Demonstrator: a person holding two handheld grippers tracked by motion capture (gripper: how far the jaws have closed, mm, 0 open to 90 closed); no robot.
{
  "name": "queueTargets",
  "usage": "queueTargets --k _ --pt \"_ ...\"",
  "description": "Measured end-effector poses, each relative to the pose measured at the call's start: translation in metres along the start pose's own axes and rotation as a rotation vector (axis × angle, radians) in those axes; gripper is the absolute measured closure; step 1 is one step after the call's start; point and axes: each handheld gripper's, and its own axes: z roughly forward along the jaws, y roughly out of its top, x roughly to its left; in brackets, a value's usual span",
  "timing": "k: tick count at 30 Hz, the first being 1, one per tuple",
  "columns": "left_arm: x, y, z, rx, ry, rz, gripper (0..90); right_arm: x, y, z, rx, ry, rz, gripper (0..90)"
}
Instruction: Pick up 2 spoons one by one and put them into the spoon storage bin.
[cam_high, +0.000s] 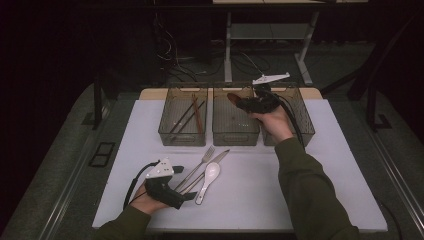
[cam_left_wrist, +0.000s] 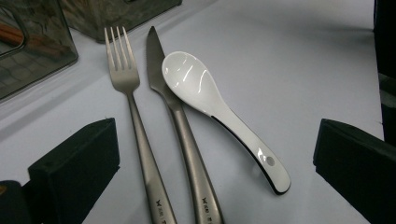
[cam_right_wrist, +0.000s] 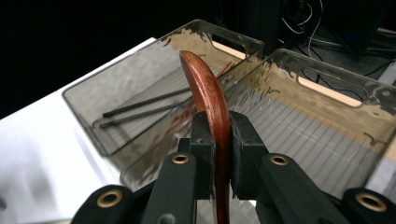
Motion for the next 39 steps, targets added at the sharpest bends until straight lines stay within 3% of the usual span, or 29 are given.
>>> queueTargets --k 13,16,22,33,39 --pt "-0.001 0.001 -0.001 -0.003 -0.004 0.007 0.0 0.002 0.016 0.037 -0.014 -0.006 0.011 80.5" --pt "-0.001 0.000 -0.001 -0.009 -0.005 0.004 0.0 -0.002 0.011 0.045 -0.001 0.000 0.043 80.5" --pt "-0.001 0.000 -0.001 -0.006 -0.007 0.003 0.0 -0.005 0.002 0.061 0.054 -0.014 0.063 80.5" --pt "-0.001 0.000 -0.001 -0.004 -0.007 0.004 0.0 -0.008 -0.009 0.079 0.212 -0.064 0.071 79.7" --pt "-0.001 0.000 -0.001 -0.002 -0.008 0.007 0.0 -0.007 -0.009 0.077 0.226 -0.077 0.060 58.6"
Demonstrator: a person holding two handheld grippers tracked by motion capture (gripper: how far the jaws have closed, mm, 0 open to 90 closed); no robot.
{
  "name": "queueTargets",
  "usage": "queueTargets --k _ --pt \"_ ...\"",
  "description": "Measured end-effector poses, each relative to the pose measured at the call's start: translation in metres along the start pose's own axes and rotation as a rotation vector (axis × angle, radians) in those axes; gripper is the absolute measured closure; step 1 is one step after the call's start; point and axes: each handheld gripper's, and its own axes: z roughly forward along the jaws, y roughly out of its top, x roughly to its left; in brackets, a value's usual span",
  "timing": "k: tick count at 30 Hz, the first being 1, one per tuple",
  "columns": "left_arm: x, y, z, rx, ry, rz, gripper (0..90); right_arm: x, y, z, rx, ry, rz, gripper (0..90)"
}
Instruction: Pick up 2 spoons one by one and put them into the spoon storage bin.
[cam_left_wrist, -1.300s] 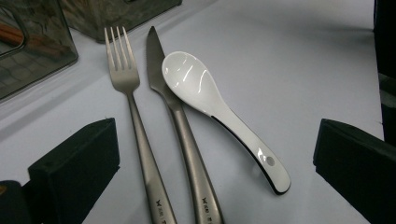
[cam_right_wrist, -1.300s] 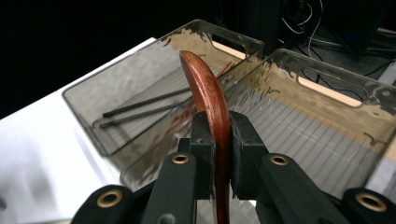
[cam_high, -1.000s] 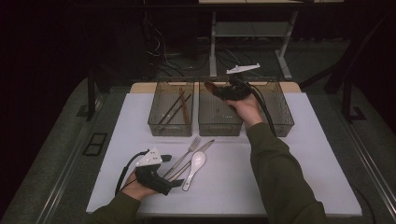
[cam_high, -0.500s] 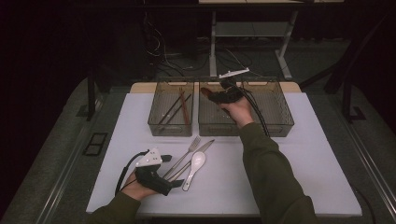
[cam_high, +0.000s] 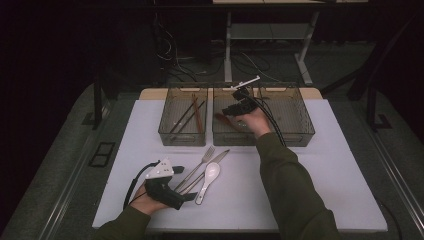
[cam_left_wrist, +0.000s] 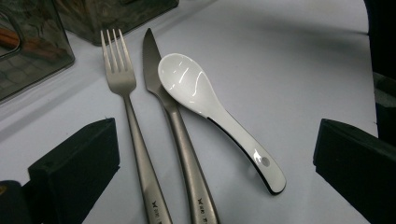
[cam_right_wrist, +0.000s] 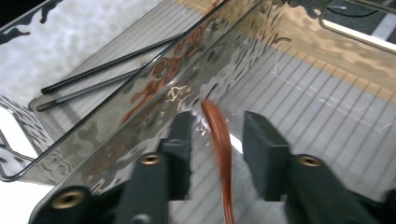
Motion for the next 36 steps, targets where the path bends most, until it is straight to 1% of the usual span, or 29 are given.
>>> queueTargets --k 1,4,6,9,12,15,18,19,20,21,22,24,27,29,33,36 --pt "0.000 0.000 0.000 0.000 0.000 0.003 0.0 0.000 0.000 -0.001 -0.005 -0.004 -0.003 56.7" --pt "0.000 0.000 0.000 0.000 0.001 -0.004 0.0 -0.001 0.000 -0.007 -0.019 0.004 0.000 49.3" --pt "0.000 0.000 0.000 0.001 0.000 -0.005 0.0 0.000 0.000 -0.013 -0.029 0.018 -0.005 46.3" --pt "-0.001 0.000 0.000 -0.001 0.001 -0.007 0.0 0.001 -0.002 -0.025 -0.063 0.024 -0.011 42.4" --pt "0.000 0.000 0.000 0.005 0.005 0.000 0.0 -0.002 -0.006 -0.038 -0.094 0.048 0.007 38.1" --pt "0.000 0.000 0.000 0.010 0.006 0.001 0.0 -0.003 -0.012 -0.048 -0.106 0.037 0.002 35.8" --pt "0.000 0.000 0.000 0.010 0.008 -0.002 0.0 -0.004 -0.019 -0.057 -0.124 0.029 -0.014 32.4" --pt "0.000 0.000 0.000 0.010 0.008 -0.004 0.0 -0.004 -0.021 -0.060 -0.126 0.016 -0.015 30.8" --pt "0.001 0.000 0.000 0.013 0.009 -0.001 0.0 -0.004 -0.023 -0.062 -0.129 -0.003 -0.024 29.1" --pt "0.000 0.000 0.000 0.009 0.008 -0.007 0.0 -0.003 -0.025 -0.064 -0.132 -0.021 -0.034 27.6" --pt "0.000 -0.001 0.001 0.008 0.008 -0.010 0.0 -0.002 -0.027 -0.067 -0.135 -0.027 -0.039 26.9" --pt "0.000 -0.001 0.001 0.006 0.009 -0.011 0.0 -0.001 -0.032 -0.072 -0.145 -0.020 -0.049 24.7" --pt "0.000 -0.001 0.001 0.005 0.010 -0.013 0.0 0.000 -0.039 -0.078 -0.167 -0.001 -0.046 20.6" --pt "0.000 -0.001 0.001 0.006 0.009 -0.013 0.0 0.000 -0.045 -0.083 -0.180 -0.001 -0.046 19.0" --pt "0.000 -0.001 0.001 0.004 0.011 -0.014 0.0 0.003 -0.057 -0.094 -0.210 0.016 -0.058 16.8" --pt "0.001 -0.001 0.001 0.005 0.011 -0.012 0.0 0.004 -0.068 -0.103 -0.226 0.036 -0.058 16.7"
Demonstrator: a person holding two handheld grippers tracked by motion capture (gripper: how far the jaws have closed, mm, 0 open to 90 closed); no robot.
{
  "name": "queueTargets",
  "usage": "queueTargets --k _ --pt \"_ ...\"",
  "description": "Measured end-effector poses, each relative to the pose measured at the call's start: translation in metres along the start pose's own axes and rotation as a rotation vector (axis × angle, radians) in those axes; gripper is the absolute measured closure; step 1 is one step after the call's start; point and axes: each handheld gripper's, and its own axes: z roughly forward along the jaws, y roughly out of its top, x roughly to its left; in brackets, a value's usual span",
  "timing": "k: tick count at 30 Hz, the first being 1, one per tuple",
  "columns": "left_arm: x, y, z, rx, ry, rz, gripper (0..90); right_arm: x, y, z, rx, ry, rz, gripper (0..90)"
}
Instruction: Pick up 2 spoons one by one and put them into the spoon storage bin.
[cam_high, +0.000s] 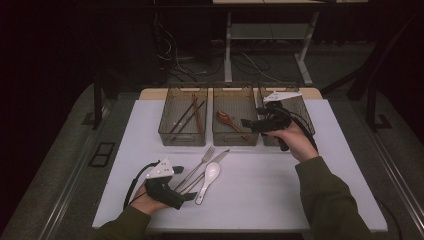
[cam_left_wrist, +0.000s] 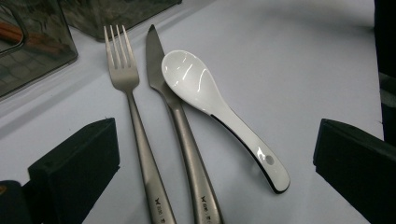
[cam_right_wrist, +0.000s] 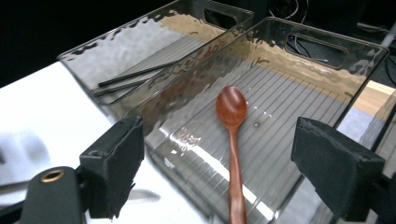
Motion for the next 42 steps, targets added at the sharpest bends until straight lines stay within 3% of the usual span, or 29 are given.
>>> queueTargets --k 15,31,35,42 --pt "0.000 0.000 0.000 0.006 0.007 -0.001 0.0 0.010 -0.052 -0.046 -0.036 0.044 -0.034 16.7" --pt "-0.001 0.002 -0.001 0.015 0.010 -0.010 1.3 0.011 -0.124 -0.078 -0.004 0.015 -0.001 16.6" --pt "0.000 0.004 -0.003 0.019 0.008 -0.027 4.8 0.013 -0.138 -0.083 0.008 0.007 -0.021 16.6" --pt "-0.004 0.010 -0.005 -0.005 -0.022 -0.041 22.0 0.016 -0.162 -0.092 0.014 0.000 0.009 16.7"
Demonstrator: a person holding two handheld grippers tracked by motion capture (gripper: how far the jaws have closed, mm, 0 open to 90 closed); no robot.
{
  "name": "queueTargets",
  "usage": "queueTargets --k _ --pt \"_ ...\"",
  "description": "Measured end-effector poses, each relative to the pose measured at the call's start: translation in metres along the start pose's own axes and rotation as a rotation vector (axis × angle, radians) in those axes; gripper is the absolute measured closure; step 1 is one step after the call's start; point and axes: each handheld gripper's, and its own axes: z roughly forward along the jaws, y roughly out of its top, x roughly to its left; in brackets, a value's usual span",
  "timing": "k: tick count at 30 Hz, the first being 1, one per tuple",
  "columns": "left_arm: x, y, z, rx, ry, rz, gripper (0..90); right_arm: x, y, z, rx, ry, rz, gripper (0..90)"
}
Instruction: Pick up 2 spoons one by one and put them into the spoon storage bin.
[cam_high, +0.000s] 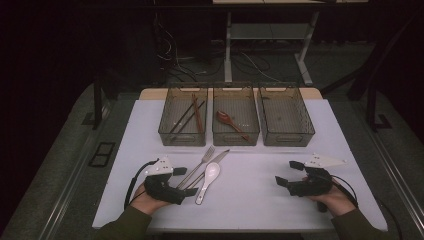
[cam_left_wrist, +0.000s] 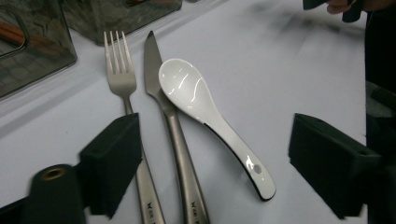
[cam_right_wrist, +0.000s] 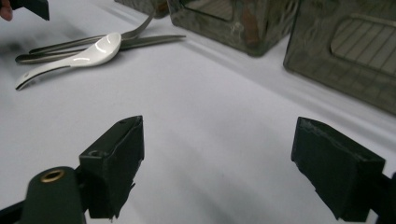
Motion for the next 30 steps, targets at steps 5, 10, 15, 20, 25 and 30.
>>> queueTargets --k 5,10,15,20,25,30 --pt "-0.006 0.005 0.008 0.018 -0.038 0.012 48.1 -0.001 -0.008 -0.004 0.013 0.003 0.006 16.7" --pt "-0.011 0.008 0.019 0.058 -0.057 0.021 67.1 -0.002 -0.007 -0.001 0.019 0.009 -0.002 16.7" --pt "-0.018 0.010 0.030 0.103 -0.095 0.029 80.6 -0.002 -0.008 0.000 0.025 0.013 -0.009 16.7" --pt "-0.024 0.011 0.039 0.136 -0.074 0.042 86.2 -0.002 -0.008 0.000 0.027 0.014 -0.016 16.6" --pt "-0.014 0.017 0.037 0.098 -0.009 0.018 88.7 -0.002 -0.008 0.000 0.029 0.011 -0.016 16.6" --pt "0.005 0.024 0.040 0.105 0.058 0.015 88.8 -0.002 -0.009 0.000 0.031 0.006 -0.010 16.7"
